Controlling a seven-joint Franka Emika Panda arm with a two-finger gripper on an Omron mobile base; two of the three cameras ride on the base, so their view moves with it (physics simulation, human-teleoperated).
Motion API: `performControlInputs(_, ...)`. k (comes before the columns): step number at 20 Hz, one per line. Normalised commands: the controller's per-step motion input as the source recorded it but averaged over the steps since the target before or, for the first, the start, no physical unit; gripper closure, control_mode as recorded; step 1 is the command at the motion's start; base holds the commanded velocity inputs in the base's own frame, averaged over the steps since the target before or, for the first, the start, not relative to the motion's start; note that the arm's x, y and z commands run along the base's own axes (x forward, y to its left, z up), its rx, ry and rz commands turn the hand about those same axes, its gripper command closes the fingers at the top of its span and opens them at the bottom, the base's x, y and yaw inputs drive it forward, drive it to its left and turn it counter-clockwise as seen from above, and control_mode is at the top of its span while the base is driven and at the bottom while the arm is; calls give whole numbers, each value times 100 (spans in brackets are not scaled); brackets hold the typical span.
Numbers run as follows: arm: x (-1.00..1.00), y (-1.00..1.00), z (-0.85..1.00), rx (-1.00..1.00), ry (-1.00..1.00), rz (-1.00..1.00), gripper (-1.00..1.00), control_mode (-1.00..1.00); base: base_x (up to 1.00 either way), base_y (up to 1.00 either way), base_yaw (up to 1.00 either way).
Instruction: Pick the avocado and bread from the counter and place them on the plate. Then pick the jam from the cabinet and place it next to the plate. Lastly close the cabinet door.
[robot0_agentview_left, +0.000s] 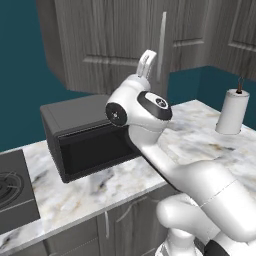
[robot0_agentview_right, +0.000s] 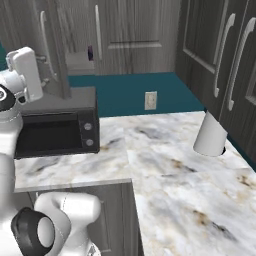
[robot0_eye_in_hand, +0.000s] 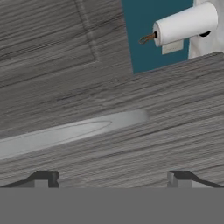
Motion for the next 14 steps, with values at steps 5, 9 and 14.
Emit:
performControlInputs(5,62,-50,1,0,0,0,-100,-100,0,0,0)
performControlInputs(9,61,-44,10,0,0,0,-100,-100,0,0,0)
performControlInputs(14,58,-42,14,0,0,0,-100,-100,0,0,0)
